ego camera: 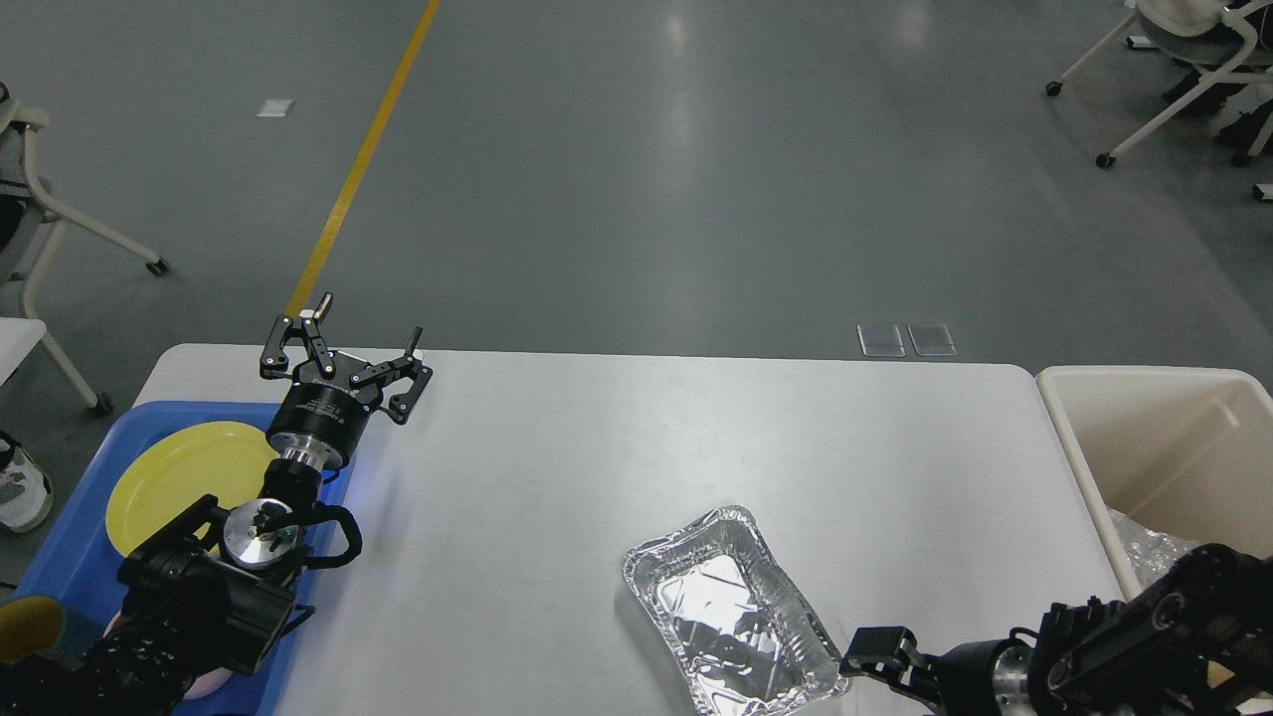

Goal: Tidy desktop
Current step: 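Lower the right gripper to the near edge of the foil tray, then grasp the foil tray edge and lift it with the right gripper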

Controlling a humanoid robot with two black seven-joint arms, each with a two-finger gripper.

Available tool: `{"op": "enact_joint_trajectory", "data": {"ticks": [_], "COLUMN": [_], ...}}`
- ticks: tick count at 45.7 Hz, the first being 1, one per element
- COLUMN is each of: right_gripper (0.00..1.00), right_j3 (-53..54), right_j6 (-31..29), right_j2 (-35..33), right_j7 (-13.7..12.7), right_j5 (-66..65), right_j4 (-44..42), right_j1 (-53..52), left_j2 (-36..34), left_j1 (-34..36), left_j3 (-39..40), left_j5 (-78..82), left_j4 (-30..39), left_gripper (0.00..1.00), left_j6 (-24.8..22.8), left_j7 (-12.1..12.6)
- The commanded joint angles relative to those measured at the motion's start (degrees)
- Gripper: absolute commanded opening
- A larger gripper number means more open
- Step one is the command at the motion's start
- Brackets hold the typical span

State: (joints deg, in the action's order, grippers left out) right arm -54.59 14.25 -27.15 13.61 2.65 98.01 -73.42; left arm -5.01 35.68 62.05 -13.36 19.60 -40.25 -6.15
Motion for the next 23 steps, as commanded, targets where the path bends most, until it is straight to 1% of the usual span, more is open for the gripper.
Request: {"op": "enact_joint_trajectory", "data": {"ticks": [1,9,16,20,23], "right_gripper": [1.00,1.00,1.00,1.00,0.95], "right_j3": [3.70,6.51,12.40,13.81,13.81], "right_j6": [0.60,4.20,6.66,8.51,9.74], "right_j2": [2.36,3.60,3.86,4.04,5.18], "right_j7": [-0.08,-0.08,-0.08,-0.08,0.01], "right_j5": [1.92,2.45,3.23,3.68,3.68], "right_j4": [-0.01,-0.63,-1.77,-2.38,-3.35], "right_j1": [3.27,7.05,10.66,11.28,11.54], "left_j2": [0.00,0.00,0.00,0.00,0.00], "left_j1": [0.00,0.00,0.00,0.00,0.00], "left_j3": [0.00,0.00,0.00,0.00,0.00], "left_j5": [0.00,0.00,0.00,0.00,0.00], "left_j4": [0.00,0.08,0.00,0.00,0.00], "left_gripper": [1.00,1.00,1.00,1.00,1.00], "left_j6": [0.00,0.00,0.00,0.00,0.00], "left_j7": [0.00,0.00,0.00,0.00,0.00]}}
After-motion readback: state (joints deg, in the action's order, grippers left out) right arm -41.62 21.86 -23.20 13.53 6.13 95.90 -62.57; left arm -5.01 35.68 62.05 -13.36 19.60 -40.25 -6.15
